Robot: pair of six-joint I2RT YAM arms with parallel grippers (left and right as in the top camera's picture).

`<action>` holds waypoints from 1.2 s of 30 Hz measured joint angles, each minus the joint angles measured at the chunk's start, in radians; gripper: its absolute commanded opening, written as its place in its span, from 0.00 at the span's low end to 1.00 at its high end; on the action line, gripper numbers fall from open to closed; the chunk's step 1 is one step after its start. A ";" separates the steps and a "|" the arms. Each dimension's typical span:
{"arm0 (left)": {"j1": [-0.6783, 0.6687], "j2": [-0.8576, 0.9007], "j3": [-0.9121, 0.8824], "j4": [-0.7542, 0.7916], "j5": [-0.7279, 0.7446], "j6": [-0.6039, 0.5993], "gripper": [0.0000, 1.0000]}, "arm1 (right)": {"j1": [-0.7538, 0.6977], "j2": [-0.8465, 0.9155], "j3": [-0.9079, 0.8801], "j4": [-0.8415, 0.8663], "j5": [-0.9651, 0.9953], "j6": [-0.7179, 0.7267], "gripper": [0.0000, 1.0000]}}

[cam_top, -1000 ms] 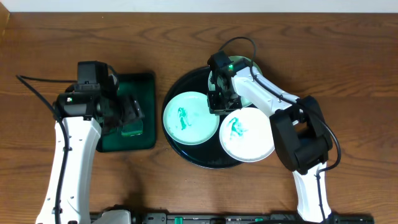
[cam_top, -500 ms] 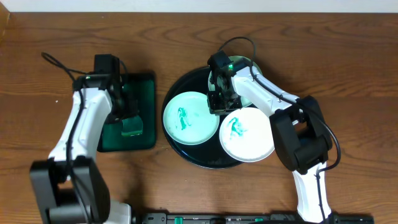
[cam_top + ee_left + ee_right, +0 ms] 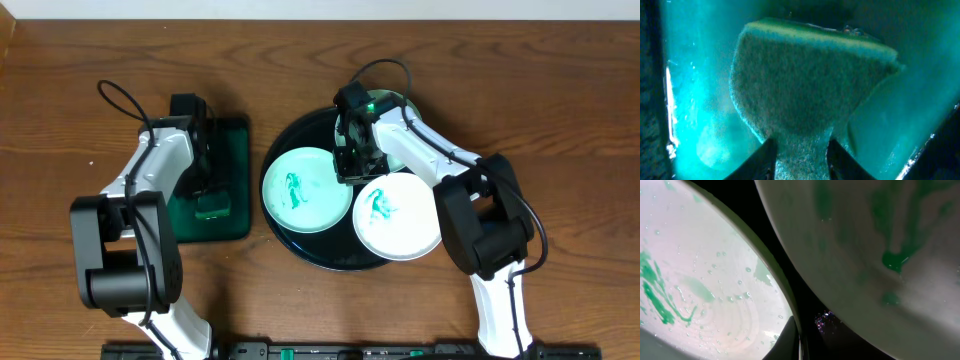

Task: Clean dirty plates on tray and stack at the side
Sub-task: 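Grasp the green sponge with the left gripper and lift it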

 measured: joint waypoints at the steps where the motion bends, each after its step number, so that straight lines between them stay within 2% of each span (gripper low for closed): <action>1: 0.000 0.003 0.000 0.006 0.000 0.001 0.31 | 0.000 0.000 0.000 -0.001 0.000 -0.002 0.01; 4: 0.000 0.010 0.000 0.019 0.000 0.001 0.35 | 0.000 0.001 0.002 -0.003 0.000 -0.003 0.01; 6: 0.000 0.010 0.000 0.022 0.000 0.001 0.32 | 0.000 0.002 0.002 -0.004 0.000 -0.004 0.01; 7: 0.000 0.010 0.000 0.022 0.000 -0.002 0.07 | 0.000 0.002 0.003 -0.005 0.000 -0.004 0.01; 15: 0.000 0.011 0.000 0.022 0.004 0.001 0.07 | 0.000 0.002 0.003 -0.010 -0.001 -0.006 0.01; 23: 0.007 -0.036 0.000 0.021 0.114 0.001 0.07 | 0.000 0.002 0.003 -0.018 -0.003 -0.006 0.01; 31: 0.004 -0.334 0.000 -0.015 0.182 -0.003 0.07 | 0.000 0.003 0.004 -0.019 -0.004 -0.006 0.01; 36: 0.004 -0.437 0.000 -0.033 0.188 -0.003 0.07 | 0.000 0.003 0.003 -0.019 -0.004 -0.006 0.01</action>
